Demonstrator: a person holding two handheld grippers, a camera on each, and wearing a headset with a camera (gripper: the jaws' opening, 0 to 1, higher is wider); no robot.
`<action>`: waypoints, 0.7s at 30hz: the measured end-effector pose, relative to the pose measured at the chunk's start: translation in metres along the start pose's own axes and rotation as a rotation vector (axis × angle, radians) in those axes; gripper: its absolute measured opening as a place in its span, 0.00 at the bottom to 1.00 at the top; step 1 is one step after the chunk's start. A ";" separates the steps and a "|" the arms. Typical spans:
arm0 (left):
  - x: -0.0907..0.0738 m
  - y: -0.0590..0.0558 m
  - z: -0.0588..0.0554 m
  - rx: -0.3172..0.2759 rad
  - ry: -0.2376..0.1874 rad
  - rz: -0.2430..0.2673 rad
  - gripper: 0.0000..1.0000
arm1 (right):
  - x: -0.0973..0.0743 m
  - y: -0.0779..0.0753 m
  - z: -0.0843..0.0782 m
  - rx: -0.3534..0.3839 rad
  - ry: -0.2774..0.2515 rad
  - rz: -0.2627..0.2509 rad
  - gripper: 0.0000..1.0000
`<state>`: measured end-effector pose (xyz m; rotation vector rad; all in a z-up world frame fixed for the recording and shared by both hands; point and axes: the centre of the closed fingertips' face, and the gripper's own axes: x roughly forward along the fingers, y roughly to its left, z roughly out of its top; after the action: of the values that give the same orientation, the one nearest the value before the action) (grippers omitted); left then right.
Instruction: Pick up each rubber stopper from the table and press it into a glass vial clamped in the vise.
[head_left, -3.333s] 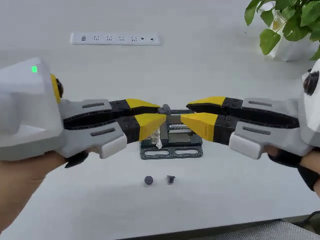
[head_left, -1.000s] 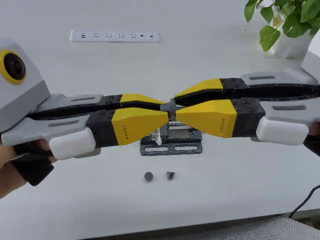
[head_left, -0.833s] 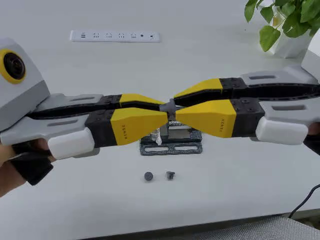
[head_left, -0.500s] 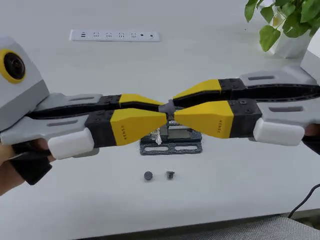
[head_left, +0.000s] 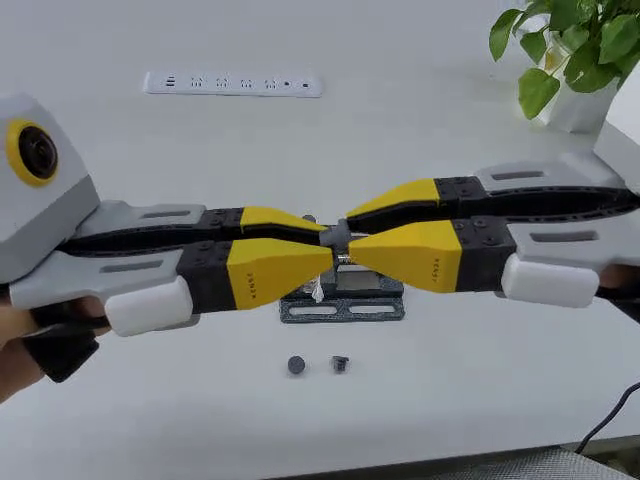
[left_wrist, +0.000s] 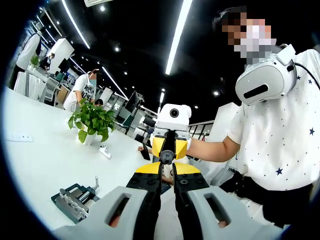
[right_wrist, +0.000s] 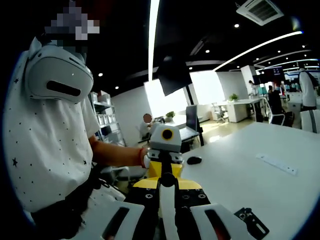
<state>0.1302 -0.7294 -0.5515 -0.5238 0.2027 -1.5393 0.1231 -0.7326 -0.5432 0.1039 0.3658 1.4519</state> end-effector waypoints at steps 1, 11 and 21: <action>-0.001 0.001 0.000 0.003 0.003 0.006 0.06 | -0.001 -0.001 0.001 0.000 -0.001 -0.004 0.05; -0.017 0.024 -0.015 0.082 0.091 0.146 0.21 | -0.007 -0.036 -0.006 0.004 0.079 -0.102 0.05; -0.029 0.047 -0.044 0.179 0.241 0.286 0.46 | -0.004 -0.091 -0.031 -0.013 0.267 -0.217 0.06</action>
<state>0.1515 -0.7121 -0.6163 -0.1577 0.3086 -1.3217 0.2003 -0.7521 -0.5976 -0.1387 0.5675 1.2548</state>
